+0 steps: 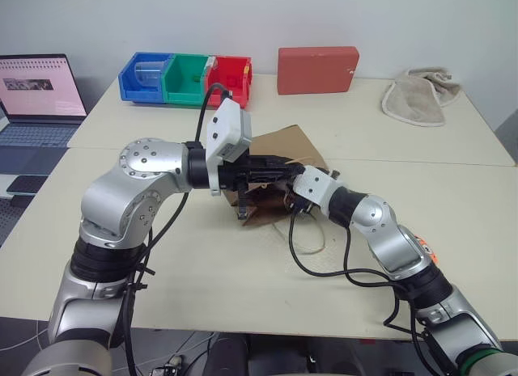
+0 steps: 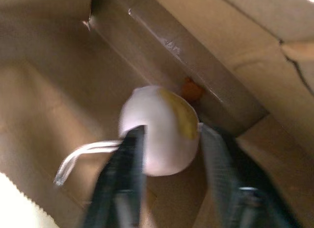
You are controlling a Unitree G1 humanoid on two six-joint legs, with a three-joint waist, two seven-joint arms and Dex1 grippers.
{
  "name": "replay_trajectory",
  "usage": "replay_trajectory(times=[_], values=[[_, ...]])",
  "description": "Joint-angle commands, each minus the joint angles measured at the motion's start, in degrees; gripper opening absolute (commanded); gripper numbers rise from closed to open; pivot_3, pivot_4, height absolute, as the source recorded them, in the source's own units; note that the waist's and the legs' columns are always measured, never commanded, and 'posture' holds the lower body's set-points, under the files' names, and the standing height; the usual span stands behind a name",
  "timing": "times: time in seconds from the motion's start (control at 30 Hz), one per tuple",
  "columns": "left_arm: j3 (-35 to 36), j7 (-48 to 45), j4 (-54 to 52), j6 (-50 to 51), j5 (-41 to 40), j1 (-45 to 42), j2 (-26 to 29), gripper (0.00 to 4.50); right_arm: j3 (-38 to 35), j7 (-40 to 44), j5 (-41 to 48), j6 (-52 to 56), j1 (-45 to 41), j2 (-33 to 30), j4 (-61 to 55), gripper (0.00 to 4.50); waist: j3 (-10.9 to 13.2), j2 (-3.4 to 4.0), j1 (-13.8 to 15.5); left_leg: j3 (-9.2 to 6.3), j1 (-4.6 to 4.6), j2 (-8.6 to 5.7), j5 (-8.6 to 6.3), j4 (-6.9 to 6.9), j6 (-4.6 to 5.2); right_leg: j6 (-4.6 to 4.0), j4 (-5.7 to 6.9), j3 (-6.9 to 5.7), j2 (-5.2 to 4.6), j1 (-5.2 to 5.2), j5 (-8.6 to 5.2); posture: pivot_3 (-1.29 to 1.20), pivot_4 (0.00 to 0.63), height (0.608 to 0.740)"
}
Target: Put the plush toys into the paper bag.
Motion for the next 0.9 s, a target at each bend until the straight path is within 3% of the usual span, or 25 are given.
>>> replay_trajectory(times=[0.03,0.13,0.33,0.63,0.8,0.9], values=[[0.6,0.0,-1.4,-0.9,0.2,-0.1,0.5,0.00,-1.5,2.4,1.1,1.2,0.0,-0.3,-4.6,3.48,0.0,0.00,0.0,0.00,0.00,0.00,0.00,0.00,0.00,0.00,0.00,0.00,0.00,0.00,0.00,0.00,0.150,0.740],[0.4,0.0,-1.2,-1.4,0.7,0.0,0.4,0.00,-2.2,5.4,2.7,2.6,0.2,-1.5,-7.2,4.47,0.0,0.00,0.0,-0.01,0.00,0.00,0.00,0.00,0.00,0.00,0.00,0.00,0.00,0.00,0.00,0.00,0.150,0.740],[-0.7,0.0,-0.4,-2.6,2.0,0.3,-0.5,0.00,-8.8,16.7,14.3,11.7,2.3,-7.9,-19.5,4.47,0.0,0.00,0.1,-0.02,-0.01,0.00,0.00,0.01,0.00,0.00,-0.01,-0.01,0.00,0.02,0.00,0.00,0.150,0.740],[-1.6,-0.5,0.8,-4.4,3.0,0.9,-1.8,0.00,-28.0,34.5,34.0,20.7,13.6,-30.4,-32.4,4.47,0.0,0.00,0.3,-0.04,0.00,-0.01,-0.01,0.03,0.02,-0.01,-0.07,-0.05,-0.03,0.10,-0.03,0.00,0.150,0.740],[-1.9,-0.9,0.3,-4.9,2.9,1.6,-2.1,0.00,-37.5,40.3,29.1,12.5,25.4,-42.4,-26.0,4.47,0.0,0.00,0.2,0.03,0.02,-0.01,-0.01,0.06,0.02,-0.08,-0.08,-0.01,-0.03,0.12,-0.08,0.00,0.150,0.740],[-2.3,-0.8,-0.8,-4.9,2.8,2.5,-2.2,0.00,-42.4,42.6,25.8,7.1,33.1,-45.7,-22.8,4.47,0.0,0.00,0.2,0.12,0.04,-0.01,-0.01,0.07,0.02,-0.08,-0.09,0.04,-0.05,0.12,-0.07,0.00,0.150,0.740]])
